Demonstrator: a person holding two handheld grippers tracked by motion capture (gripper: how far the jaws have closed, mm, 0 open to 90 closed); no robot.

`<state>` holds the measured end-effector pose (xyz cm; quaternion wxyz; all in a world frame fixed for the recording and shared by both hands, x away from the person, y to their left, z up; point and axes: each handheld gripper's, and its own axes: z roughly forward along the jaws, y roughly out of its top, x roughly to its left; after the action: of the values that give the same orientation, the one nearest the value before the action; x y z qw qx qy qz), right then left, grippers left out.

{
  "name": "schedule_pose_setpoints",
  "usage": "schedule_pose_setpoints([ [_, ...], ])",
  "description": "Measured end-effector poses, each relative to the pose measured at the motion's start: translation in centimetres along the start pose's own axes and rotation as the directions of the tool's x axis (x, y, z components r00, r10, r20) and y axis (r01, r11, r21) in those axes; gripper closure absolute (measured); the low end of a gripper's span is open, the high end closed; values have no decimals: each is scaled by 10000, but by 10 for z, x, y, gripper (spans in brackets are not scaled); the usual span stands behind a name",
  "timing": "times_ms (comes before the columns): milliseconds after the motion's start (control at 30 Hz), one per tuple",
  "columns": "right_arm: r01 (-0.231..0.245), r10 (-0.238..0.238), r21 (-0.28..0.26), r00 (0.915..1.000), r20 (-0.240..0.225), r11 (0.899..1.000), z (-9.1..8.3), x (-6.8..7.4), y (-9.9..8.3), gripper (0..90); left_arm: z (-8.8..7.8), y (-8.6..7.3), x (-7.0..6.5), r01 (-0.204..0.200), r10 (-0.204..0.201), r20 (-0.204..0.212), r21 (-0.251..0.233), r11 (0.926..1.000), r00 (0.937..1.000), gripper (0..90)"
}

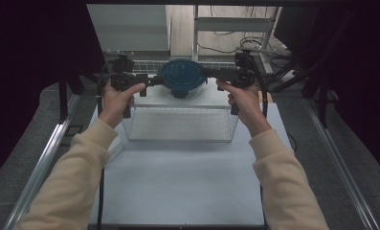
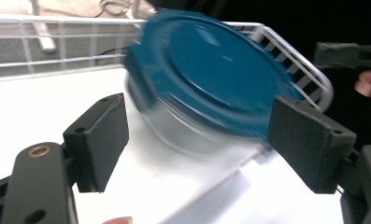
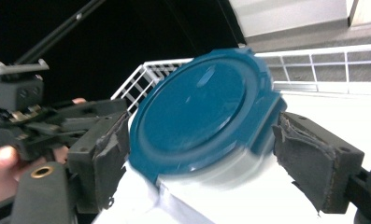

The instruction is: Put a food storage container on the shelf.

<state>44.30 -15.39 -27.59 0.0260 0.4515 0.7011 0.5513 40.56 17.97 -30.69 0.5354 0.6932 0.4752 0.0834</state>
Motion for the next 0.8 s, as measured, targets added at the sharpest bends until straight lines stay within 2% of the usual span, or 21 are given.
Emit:
schedule_pose_setpoints([
  [67,670,-673,163,9976,183,9976,-11,6,-10,202,-10,-13,-9,-201,202,301,-58,9998,9993,209],
  [167,1541,-1560,407,9866,484,9872,-27,14,-32,216,-23,-35,-22,-713,715,406,-75,9974,9966,216],
  [267,2159,-2177,325,9735,696,9759,-40,20,-65,228,-33,-62,-32,-1001,1007,851,-106,9949,9913,230],
  [333,2471,-2487,324,9666,623,9684,-46,21,-90,233,-35,-82,-38,-1194,1191,887,-9,9928,9889,234],
  [467,2621,-2635,376,9638,399,9643,-57,19,-134,237,-38,-116,-48,-1674,1645,1028,204,9857,9810,233],
  [533,2820,-2840,426,9574,516,9585,-62,17,-150,237,-39,-132,-50,-1772,1726,1071,355,9835,9792,237],
  [567,2970,-3000,498,9513,714,9536,-64,16,-158,239,-39,-139,-50,-1861,1797,1105,513,9812,9775,237],
  [633,3079,-3129,683,9463,815,9490,-68,13,-172,244,-38,-154,-51,-1898,1839,859,655,9796,9792,242],
  [733,3067,-3141,917,9457,829,9474,-71,8,-192,247,-35,-174,-51,-1875,1783,930,1025,9769,9796,249],
  [800,2966,-3047,989,9491,798,9499,-73,4,-205,252,-31,-187,-50,-1808,1691,922,1378,9738,9813,252],
])
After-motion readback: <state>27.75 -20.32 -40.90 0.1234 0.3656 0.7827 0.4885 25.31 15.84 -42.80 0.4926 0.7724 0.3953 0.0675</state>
